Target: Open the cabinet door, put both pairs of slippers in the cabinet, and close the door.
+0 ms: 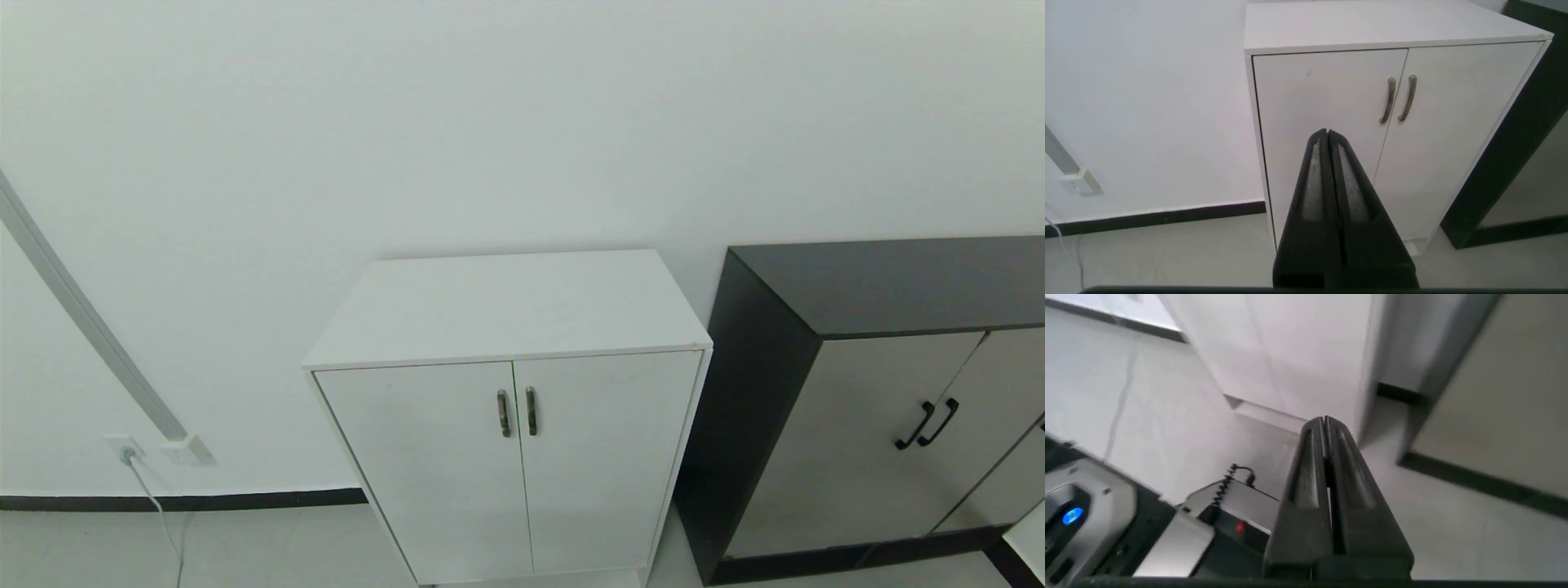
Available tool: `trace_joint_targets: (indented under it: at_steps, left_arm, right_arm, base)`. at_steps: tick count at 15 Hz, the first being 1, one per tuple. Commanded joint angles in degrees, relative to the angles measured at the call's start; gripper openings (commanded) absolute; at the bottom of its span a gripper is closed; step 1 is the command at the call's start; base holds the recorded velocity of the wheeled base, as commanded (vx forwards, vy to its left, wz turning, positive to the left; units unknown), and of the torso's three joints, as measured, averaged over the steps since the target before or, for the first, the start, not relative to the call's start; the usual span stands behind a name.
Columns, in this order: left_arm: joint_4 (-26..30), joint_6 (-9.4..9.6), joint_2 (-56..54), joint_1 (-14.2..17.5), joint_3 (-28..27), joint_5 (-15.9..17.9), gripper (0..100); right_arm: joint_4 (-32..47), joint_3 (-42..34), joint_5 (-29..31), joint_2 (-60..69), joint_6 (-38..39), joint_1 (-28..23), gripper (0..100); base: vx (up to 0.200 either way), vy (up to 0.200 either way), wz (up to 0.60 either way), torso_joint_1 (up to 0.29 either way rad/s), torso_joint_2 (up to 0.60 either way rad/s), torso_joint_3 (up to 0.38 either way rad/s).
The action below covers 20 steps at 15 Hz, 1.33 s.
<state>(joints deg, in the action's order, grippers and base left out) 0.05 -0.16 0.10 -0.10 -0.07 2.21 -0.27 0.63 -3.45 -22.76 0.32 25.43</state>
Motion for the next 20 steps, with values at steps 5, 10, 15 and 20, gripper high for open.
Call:
trace_joint_targets:
  at_steps: [5, 10, 15, 20]
  left_arm:
    - [0.04, -0.11, -0.01, 0.01, 0.07, -0.01, 0]
    - [0.04, -0.19, -0.01, 0.01, -0.01, -0.10, 0]
    - [0.04, -0.28, -0.01, 0.01, -0.01, -0.10, 0]
    - [0.04, -0.28, -0.01, 0.01, -0.01, -0.10, 0]
  right_arm:
    - [0.36, -0.63, -0.15, 2.54, -4.71, -7.24, 0]
    - [0.36, -0.63, -0.15, 14.50, -4.71, -22.79, 0]
    - [0.36, -0.63, 0.02, 22.76, -4.18, -25.34, 0]
    - [-0.08, -0.63, 5.12, 22.76, 2.06, -25.34, 0]
  base:
    - [0.000, 0.000, 0.00, 0.000, 0.00, 0.000]
    - [0.000, 0.000, 0.00, 0.000, 0.00, 0.000]
    - [0.000, 0.000, 0.00, 0.000, 0.00, 0.000]
    - [0.000, 0.000, 0.00, 0.000, 0.00, 0.000]
